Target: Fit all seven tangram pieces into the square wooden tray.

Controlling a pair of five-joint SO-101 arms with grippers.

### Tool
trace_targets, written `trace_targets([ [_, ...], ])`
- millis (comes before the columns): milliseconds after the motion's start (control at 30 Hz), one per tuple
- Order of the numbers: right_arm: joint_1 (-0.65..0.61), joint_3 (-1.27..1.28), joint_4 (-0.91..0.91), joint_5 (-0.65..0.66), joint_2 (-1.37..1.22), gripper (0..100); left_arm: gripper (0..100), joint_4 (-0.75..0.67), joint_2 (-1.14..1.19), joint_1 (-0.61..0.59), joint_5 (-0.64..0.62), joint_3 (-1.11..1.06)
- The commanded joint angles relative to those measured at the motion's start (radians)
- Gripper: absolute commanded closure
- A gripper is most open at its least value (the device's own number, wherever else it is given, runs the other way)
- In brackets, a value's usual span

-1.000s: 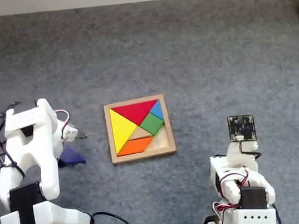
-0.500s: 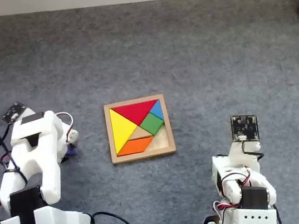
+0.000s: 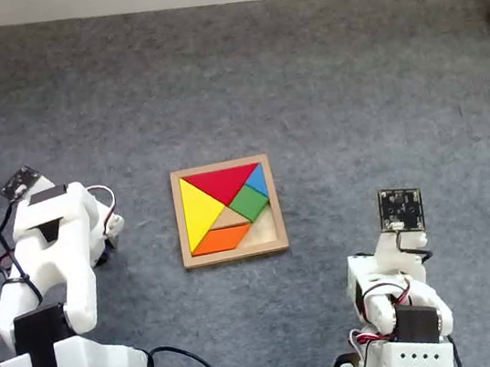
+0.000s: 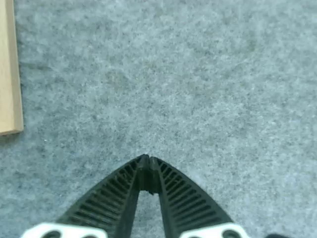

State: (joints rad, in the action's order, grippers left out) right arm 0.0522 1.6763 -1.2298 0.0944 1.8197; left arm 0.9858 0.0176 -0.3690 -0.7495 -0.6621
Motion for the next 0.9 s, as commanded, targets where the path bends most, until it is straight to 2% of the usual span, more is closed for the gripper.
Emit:
trace_targets([
  [0, 0.016, 0.068, 0.021, 0.011, 0.012, 99.3, 92, 0.002, -0.036, -0.012, 0.068, 0.059],
  [133, 0.016, 0.068, 0.021, 0.011, 0.012, 99.3, 92, 0.087, -0.036, -0.002, 0.123, 0.127],
  [400, 0.016, 0.068, 0.021, 0.011, 0.012, 99.3, 92, 0.407, -0.027, -0.002, 0.126, 0.415],
  [533, 0.016, 0.068, 0.021, 0.011, 0.012, 99.3, 91, 0.456, -0.025, -0.002, 0.126, 0.483],
  [767, 0.016, 0.068, 0.019, 0.011, 0.012, 99.3, 66, 0.460, -0.024, -0.016, 0.127, 0.464],
  [867, 0.016, 0.068, 0.019, 0.011, 0.012, 99.3, 61, 0.454, -0.024, -0.051, 0.124, 0.437],
])
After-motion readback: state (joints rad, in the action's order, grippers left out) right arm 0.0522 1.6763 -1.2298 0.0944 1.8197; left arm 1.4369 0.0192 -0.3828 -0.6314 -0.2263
